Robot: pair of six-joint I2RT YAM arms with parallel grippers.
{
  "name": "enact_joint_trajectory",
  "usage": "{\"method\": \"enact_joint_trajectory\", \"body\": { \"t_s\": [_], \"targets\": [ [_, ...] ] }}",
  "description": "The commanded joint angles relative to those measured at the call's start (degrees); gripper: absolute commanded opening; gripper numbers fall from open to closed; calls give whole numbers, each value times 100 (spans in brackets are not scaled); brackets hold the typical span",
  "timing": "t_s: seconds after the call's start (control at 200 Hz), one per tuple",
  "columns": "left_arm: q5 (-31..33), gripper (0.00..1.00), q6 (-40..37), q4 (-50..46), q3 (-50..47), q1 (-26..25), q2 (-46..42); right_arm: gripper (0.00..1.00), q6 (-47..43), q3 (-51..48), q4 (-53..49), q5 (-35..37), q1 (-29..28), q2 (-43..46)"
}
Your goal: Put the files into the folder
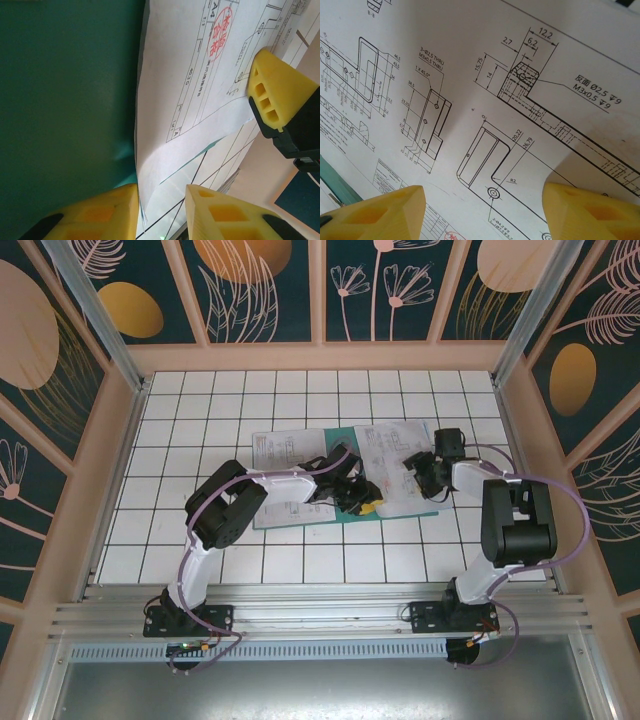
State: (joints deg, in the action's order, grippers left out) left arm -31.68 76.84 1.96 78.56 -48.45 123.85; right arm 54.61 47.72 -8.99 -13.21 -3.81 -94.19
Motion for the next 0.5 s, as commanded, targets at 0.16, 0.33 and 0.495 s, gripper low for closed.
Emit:
{"method": "enact_joint_trajectory", "body": {
  "t_s": [0.16,0.33,0.495],
  "targets": [
    [-59,25,31,-10,132,-42,183,65,217,-216,-298,199,17,46],
    [-25,13,24,-36,113,-46,209,66,308,-199,-371,261,-2,115],
    [61,4,-18,-125,124,-49,164,66,346,-264,-445,346,-2,173]
  ]
}}
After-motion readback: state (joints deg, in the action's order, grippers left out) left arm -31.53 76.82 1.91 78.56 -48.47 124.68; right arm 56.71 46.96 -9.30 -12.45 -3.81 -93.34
